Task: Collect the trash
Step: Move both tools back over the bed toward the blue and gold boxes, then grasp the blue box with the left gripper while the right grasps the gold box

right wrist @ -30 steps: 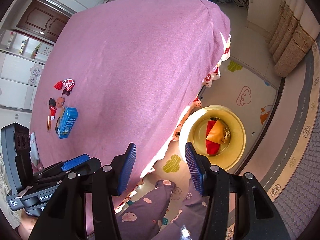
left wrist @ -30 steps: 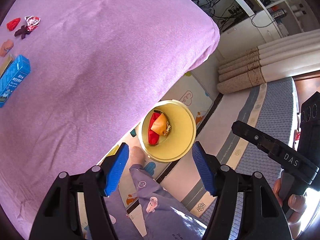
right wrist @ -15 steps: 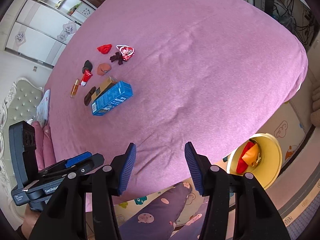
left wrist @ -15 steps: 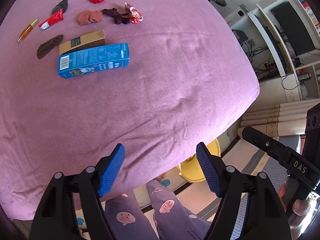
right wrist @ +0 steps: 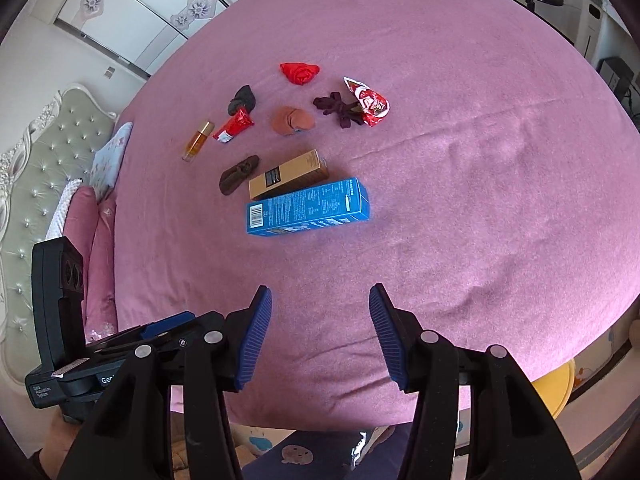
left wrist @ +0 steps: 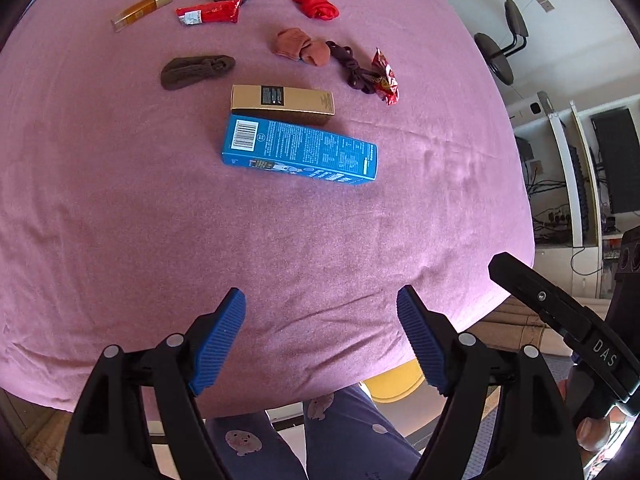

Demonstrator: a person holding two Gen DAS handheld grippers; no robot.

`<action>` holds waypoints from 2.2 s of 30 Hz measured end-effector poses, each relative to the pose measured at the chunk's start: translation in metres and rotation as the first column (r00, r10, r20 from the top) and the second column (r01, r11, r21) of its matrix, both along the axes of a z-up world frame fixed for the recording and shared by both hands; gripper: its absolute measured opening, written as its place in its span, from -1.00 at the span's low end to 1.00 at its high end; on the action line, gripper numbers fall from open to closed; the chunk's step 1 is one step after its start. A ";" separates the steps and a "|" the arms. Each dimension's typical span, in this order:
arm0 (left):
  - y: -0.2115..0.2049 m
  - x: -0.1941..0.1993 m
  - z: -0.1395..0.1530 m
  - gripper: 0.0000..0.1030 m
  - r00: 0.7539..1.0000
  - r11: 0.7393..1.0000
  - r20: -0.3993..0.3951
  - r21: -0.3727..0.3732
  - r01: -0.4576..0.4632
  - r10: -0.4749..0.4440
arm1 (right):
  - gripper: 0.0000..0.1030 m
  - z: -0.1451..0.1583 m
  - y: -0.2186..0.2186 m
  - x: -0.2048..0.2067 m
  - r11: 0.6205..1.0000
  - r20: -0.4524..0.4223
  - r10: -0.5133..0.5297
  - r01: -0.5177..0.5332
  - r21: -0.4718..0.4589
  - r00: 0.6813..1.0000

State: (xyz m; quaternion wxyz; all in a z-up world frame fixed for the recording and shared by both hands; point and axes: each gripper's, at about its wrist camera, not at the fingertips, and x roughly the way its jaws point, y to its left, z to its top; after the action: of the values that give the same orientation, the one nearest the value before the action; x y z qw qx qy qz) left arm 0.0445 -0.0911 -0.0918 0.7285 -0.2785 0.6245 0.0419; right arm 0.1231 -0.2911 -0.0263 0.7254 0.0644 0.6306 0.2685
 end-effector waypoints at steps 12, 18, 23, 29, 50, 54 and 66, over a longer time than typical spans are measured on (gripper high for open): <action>-0.002 0.053 -0.027 0.51 0.959 0.958 -0.054 -0.046 -0.282 0.280 | -0.02 -0.018 0.027 0.092 0.972 -0.038 0.235 -0.236 -0.016 0.971; 0.005 0.080 -0.052 0.51 0.888 0.891 -0.113 -0.035 -0.452 0.446 | -0.02 -0.033 0.031 0.129 0.954 -0.053 0.297 -0.298 -0.022 0.953; 0.014 0.099 -0.070 0.51 0.832 0.841 -0.143 0.010 -0.541 0.537 | -0.02 -0.052 0.041 0.148 0.948 -0.093 0.316 -0.319 -0.011 0.944; 0.030 0.113 -0.104 0.51 0.762 0.783 -0.199 0.040 -0.621 0.616 | -0.02 -0.072 0.062 0.159 0.933 -0.126 0.355 -0.359 -0.009 0.926; 0.054 0.102 -0.154 0.07 0.669 0.694 -0.267 0.002 -0.720 0.694 | -0.02 -0.106 0.115 0.168 0.870 -0.159 0.475 -0.489 -0.060 0.865; 0.073 0.084 -0.147 0.06 0.693 0.714 -0.259 -0.014 -0.700 0.673 | -0.02 -0.108 0.138 0.160 0.841 -0.141 0.524 -0.536 -0.074 0.840; 0.111 0.054 -0.110 0.06 0.748 0.763 -0.224 -0.026 -0.646 0.625 | 0.08 -0.122 0.225 0.110 0.537 -0.022 0.825 -0.795 -0.281 0.565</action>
State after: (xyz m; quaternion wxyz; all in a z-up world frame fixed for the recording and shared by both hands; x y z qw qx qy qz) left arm 0.0984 0.0203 -0.2017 0.5882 -0.5052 0.5642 0.2836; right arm 0.2328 -0.0664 -0.1485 0.5544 -0.3454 0.5756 0.4921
